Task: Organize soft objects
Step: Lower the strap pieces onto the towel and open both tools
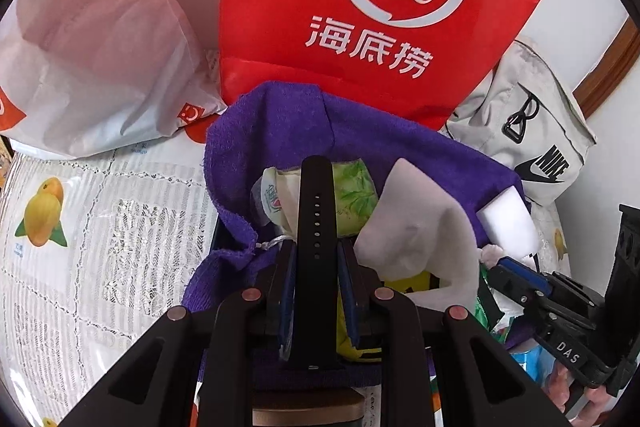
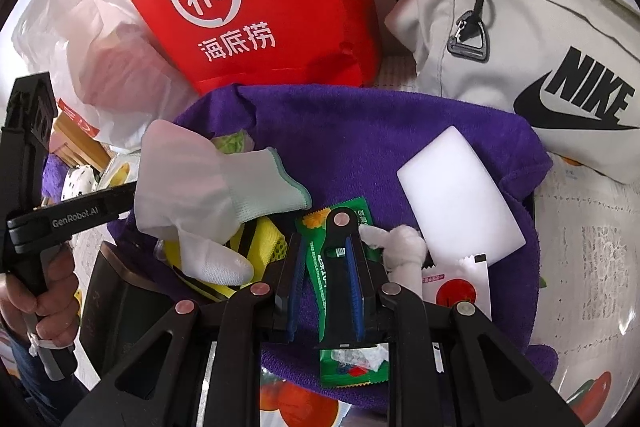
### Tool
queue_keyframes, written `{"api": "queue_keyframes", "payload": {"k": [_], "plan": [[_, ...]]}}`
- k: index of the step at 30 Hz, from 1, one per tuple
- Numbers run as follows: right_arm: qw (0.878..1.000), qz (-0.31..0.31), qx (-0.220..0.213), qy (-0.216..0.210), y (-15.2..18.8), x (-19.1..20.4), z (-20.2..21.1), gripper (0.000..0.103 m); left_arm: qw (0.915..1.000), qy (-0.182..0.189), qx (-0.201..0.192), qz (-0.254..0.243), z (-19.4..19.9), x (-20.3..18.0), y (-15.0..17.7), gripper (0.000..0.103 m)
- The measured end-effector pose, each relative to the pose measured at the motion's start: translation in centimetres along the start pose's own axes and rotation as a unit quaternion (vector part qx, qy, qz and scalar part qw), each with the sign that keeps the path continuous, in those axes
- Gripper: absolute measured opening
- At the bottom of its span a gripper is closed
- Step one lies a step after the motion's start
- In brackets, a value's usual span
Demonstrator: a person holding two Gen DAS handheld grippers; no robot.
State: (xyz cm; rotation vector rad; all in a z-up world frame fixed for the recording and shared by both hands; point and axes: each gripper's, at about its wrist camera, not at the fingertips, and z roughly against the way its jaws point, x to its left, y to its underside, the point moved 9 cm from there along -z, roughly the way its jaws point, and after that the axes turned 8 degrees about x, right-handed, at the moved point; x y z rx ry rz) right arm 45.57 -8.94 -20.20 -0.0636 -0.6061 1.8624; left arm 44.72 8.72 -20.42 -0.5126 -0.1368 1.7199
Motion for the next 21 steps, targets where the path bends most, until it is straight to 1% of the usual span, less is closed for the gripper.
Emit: {"api": "queue_keyframes", "payload": {"k": [3, 5, 7, 9, 10, 11, 13, 15, 18, 21], "plan": [[1.000, -0.004, -0.005, -0.004, -0.1, -0.1, 0.5, 0.022, 1.0000, 0.001, 0.002, 0.004, 0.0, 0.2, 0.1, 0.020], [1.000, -0.004, -0.007, -0.004, -0.1, -0.1, 0.8, 0.027, 1.0000, 0.000, -0.002, 0.000, 0.1, 0.1, 0.0, 0.020], [1.000, -0.009, -0.012, -0.002, -0.1, -0.2, 1.3, 0.034, 1.0000, -0.005, -0.007, -0.003, 0.5, -0.1, -0.1, 0.029], [1.000, -0.011, -0.019, -0.004, -0.1, -0.3, 2.0, 0.036, 0.9998, -0.015, -0.013, -0.008, 1.1, -0.1, -0.1, 0.047], [1.000, -0.012, -0.021, -0.003, -0.1, -0.3, 2.2, 0.036, 0.9997, -0.018, -0.014, -0.011, 1.4, -0.2, -0.1, 0.049], [1.000, -0.012, -0.023, -0.002, -0.1, -0.3, 2.6, 0.037, 0.9996, -0.020, -0.017, -0.013, 1.7, -0.2, -0.1, 0.051], [0.999, -0.013, -0.029, -0.003, -0.1, -0.3, 3.2, 0.047, 0.9995, -0.021, -0.022, -0.012, 2.5, -0.3, 0.0, 0.051], [0.999, -0.013, -0.032, 0.000, 0.0, -0.2, 3.7, 0.049, 0.9995, -0.023, -0.018, -0.011, 3.1, -0.2, 0.3, 0.056], [0.999, -0.006, -0.039, 0.005, 0.1, 0.4, 5.0, 0.050, 0.9992, -0.028, -0.024, -0.014, 4.4, -0.2, 0.8, 0.060], [0.999, 0.002, -0.051, 0.012, 0.4, 0.9, 6.4, 0.059, 0.9991, -0.029, -0.029, -0.015, 5.8, -0.2, 1.4, 0.066]]}}
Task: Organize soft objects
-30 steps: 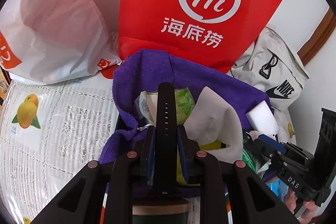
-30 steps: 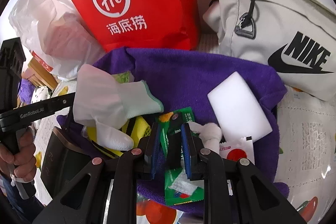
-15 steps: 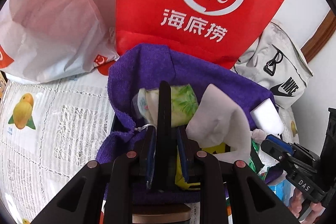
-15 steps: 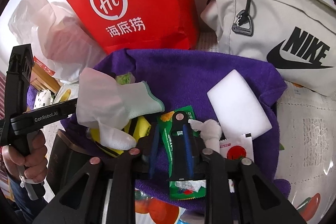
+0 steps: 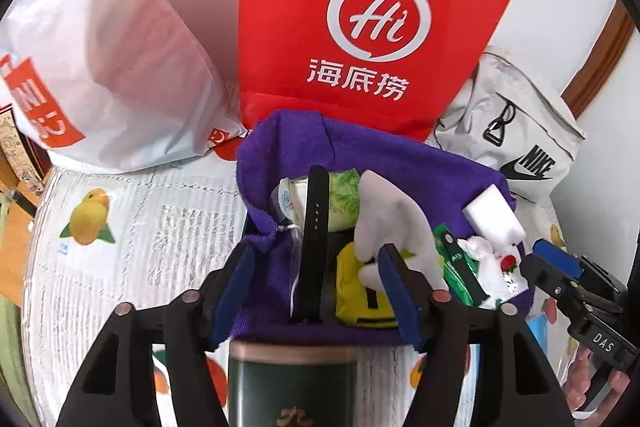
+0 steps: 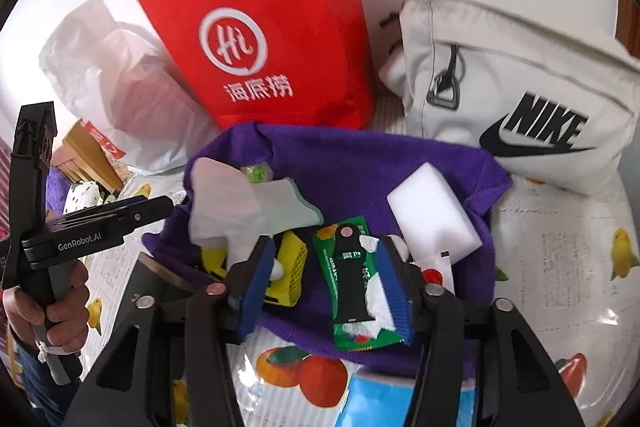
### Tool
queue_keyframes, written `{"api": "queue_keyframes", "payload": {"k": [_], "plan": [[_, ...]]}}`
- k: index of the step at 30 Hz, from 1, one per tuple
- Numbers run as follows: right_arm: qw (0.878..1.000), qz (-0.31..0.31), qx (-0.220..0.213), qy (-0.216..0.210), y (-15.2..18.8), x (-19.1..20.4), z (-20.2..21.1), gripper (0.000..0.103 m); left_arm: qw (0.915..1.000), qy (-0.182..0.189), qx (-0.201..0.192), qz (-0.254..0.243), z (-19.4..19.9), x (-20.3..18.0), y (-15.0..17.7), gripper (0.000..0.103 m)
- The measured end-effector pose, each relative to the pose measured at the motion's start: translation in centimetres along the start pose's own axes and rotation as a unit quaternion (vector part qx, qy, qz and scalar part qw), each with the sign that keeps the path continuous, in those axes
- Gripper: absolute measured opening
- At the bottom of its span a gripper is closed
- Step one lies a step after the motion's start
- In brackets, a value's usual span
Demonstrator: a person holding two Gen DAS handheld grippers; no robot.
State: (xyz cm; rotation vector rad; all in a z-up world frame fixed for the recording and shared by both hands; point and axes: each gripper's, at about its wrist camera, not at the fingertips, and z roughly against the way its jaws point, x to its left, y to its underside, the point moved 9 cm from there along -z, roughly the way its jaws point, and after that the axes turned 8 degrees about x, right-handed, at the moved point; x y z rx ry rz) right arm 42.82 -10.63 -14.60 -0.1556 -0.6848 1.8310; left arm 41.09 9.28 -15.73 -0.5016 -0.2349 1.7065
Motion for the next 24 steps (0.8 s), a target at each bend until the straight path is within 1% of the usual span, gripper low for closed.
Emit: {"api": "queue_keyframes", "payload": {"k": [3, 5, 7, 8, 9, 10, 12, 14, 16, 19, 22, 24], "plan": [[1.000, 0.003, -0.010, 0.004, 0.6, 0.6, 1.5, 0.060, 1.0000, -0.001, -0.002, -0.008, 1.5, -0.3, 1.0, 0.070], [1.000, 0.003, -0.011, 0.004, 1.2, 1.0, 2.2, 0.061, 1.0000, -0.004, -0.003, -0.008, 2.3, -0.4, 1.6, 0.074], [1.000, 0.003, -0.006, 0.010, 2.0, 1.2, 2.6, 0.063, 1.0000, -0.008, -0.001, -0.005, 3.2, -0.5, 2.6, 0.075], [1.000, 0.004, -0.007, 0.014, 2.6, 1.3, 2.9, 0.063, 0.9999, -0.008, 0.004, -0.005, 3.6, -0.6, 3.2, 0.079], [1.000, 0.004, -0.007, 0.017, 3.0, 1.3, 3.1, 0.067, 0.9999, -0.008, 0.009, -0.006, 3.8, -0.8, 3.8, 0.083], [1.000, 0.002, -0.008, 0.022, 3.6, 1.3, 3.4, 0.077, 0.9999, -0.009, 0.011, -0.008, 4.1, -1.0, 4.3, 0.083], [0.999, -0.003, -0.010, 0.031, 4.7, 1.3, 4.0, 0.088, 0.9997, -0.020, 0.010, -0.009, 4.8, -1.1, 5.5, 0.083], [0.999, -0.005, -0.016, 0.031, 5.6, 1.4, 4.9, 0.088, 0.9990, -0.043, 0.005, -0.012, 5.8, -1.2, 7.1, 0.085], [1.000, -0.007, -0.019, 0.024, 6.8, 1.7, 6.1, 0.089, 0.9987, -0.048, 0.001, -0.017, 6.7, -1.6, 8.4, 0.089], [0.999, -0.012, -0.019, 0.031, 8.7, 1.8, 7.7, 0.089, 0.9980, -0.058, -0.011, -0.022, 8.5, -2.2, 10.6, 0.089], [0.999, -0.005, -0.027, 0.046, 10.6, 2.2, 9.7, 0.089, 0.9962, -0.079, -0.026, -0.027, 10.4, -2.8, 12.6, 0.089], [0.998, -0.009, -0.031, 0.048, 12.0, 2.3, 11.0, 0.089, 0.9959, -0.078, -0.037, -0.029, 11.8, -3.3, 13.9, 0.089]]}}
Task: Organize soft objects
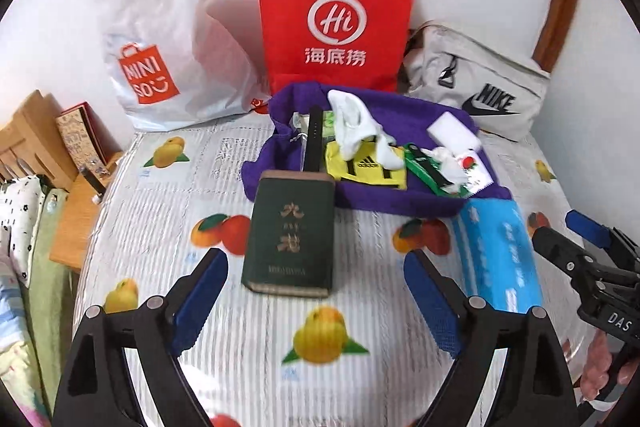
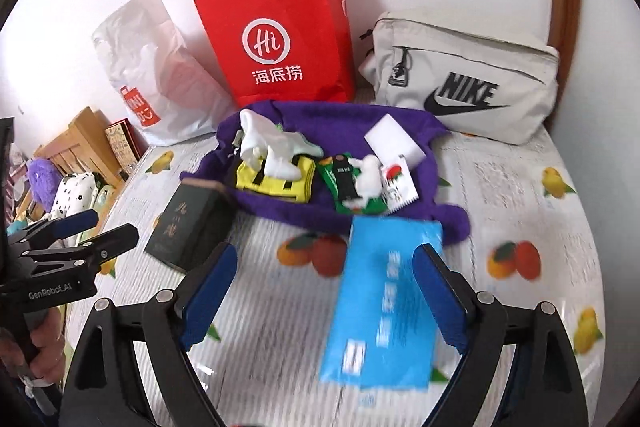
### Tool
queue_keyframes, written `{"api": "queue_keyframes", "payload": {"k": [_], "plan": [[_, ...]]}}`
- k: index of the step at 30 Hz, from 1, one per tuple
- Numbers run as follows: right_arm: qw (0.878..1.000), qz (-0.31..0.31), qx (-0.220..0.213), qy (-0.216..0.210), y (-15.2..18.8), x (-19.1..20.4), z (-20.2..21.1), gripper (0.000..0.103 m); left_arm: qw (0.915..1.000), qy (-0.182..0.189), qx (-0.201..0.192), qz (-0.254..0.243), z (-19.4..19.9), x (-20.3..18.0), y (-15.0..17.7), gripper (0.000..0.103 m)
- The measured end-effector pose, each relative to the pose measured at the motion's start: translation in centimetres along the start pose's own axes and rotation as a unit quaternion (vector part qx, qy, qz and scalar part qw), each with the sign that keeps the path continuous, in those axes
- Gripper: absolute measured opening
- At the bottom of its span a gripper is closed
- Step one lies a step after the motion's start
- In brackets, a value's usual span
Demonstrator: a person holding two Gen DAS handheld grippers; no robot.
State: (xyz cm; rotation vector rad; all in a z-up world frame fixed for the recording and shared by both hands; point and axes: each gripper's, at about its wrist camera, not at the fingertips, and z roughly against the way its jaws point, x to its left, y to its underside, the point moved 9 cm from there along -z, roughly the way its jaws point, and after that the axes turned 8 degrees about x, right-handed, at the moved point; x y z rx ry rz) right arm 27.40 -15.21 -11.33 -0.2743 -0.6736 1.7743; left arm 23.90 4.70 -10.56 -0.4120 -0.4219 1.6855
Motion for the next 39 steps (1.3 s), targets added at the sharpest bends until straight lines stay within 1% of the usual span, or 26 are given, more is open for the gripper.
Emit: {"api": "queue_keyframes", "payload": {"k": [3, 4, 7, 9, 12, 15, 21, 25, 29, 32, 39], "plan": [[1.000, -0.007, 0.000, 0.003, 2.0, -0.1, 1.7, 0.089, 0.9992, 0.038, -0.010, -0.002, 2.4, -1.1, 2.0, 0.089], [1.000, -0.007, 0.000, 0.007, 2.6, -0.1, 2.2, 0.089, 0.9992, 0.039, -0.014, -0.003, 2.9, -1.3, 2.4, 0.089], [1.000, 0.000, -0.009, 0.019, 4.0, 0.1, 3.8, 0.089, 0.9994, 0.020, -0.024, -0.013, 4.3, -2.0, 4.0, 0.089], [1.000, 0.004, -0.017, 0.022, 5.0, 0.3, 5.0, 0.089, 0.9993, 0.017, -0.029, -0.013, 5.0, -2.3, 4.9, 0.090], [0.999, 0.009, -0.023, 0.026, 6.3, 0.6, 6.3, 0.089, 0.9995, 0.009, -0.030, -0.010, 5.7, -2.5, 6.6, 0.090], [0.999, 0.008, -0.029, 0.028, 7.9, 0.8, 7.4, 0.089, 0.9993, -0.010, -0.034, -0.013, 6.3, -2.6, 8.0, 0.090], [0.999, 0.007, -0.036, 0.029, 10.7, 1.0, 9.4, 0.089, 0.9988, -0.006, -0.047, -0.008, 8.2, -2.6, 10.7, 0.090], [0.998, 0.013, -0.051, 0.033, 11.6, 1.3, 11.2, 0.089, 0.9982, -0.002, -0.059, -0.010, 9.5, -3.0, 11.7, 0.090], [0.998, 0.010, -0.061, 0.030, 12.5, 1.5, 12.6, 0.089, 0.9971, -0.006, -0.074, -0.014, 11.0, -3.2, 12.4, 0.090], [0.997, 0.012, -0.063, 0.033, 13.0, 1.6, 13.1, 0.089, 0.9965, -0.001, -0.083, -0.014, 11.8, -3.3, 12.7, 0.090], [0.997, 0.014, -0.069, 0.034, 13.4, 1.6, 13.9, 0.089, 0.9958, -0.007, -0.090, -0.017, 12.6, -3.5, 13.0, 0.090]]}}
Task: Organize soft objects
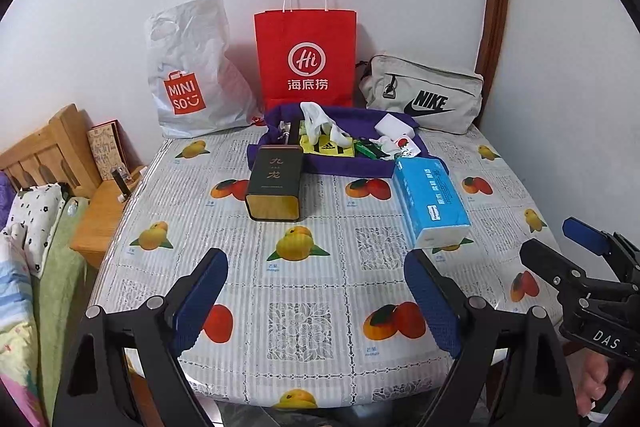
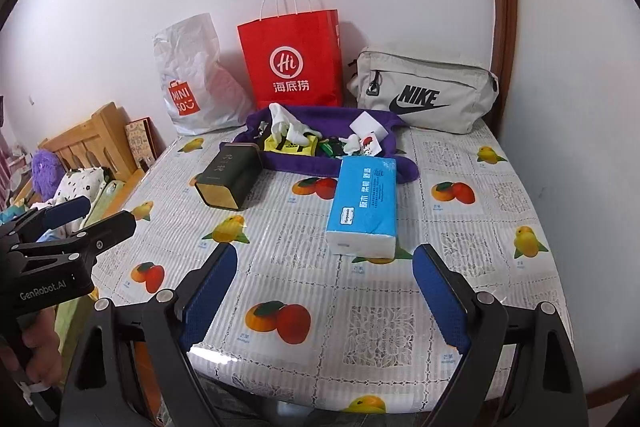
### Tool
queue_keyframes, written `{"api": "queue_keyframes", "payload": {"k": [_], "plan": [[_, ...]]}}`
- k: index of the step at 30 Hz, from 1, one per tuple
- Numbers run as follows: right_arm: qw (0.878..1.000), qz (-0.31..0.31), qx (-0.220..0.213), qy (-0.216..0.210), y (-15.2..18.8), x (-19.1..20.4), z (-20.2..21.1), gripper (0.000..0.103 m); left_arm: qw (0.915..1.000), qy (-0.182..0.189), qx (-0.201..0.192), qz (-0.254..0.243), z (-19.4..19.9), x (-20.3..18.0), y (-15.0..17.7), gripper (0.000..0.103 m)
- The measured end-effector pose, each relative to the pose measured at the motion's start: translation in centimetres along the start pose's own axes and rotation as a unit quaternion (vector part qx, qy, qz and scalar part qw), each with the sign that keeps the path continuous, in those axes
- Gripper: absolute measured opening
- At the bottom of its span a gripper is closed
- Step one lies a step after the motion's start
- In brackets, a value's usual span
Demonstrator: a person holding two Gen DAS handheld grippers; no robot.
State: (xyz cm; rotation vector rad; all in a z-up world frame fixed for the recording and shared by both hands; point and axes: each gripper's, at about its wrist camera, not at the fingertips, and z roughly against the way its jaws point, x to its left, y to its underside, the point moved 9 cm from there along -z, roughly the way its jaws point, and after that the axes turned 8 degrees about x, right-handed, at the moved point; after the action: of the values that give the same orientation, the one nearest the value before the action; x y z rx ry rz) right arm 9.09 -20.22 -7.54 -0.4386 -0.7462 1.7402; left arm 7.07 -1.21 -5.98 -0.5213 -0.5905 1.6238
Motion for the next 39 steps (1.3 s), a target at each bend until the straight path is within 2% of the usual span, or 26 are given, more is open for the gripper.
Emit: {"api": "queue_keyframes", "payload": {"k": [39], "plan": [[1.000, 0.017, -0.005, -0.004, 0.3, 1.5, 0.6, 0.089, 1.0000, -0.001, 0.001, 0.002, 0.2, 0.7, 0.4, 0.090]]}}
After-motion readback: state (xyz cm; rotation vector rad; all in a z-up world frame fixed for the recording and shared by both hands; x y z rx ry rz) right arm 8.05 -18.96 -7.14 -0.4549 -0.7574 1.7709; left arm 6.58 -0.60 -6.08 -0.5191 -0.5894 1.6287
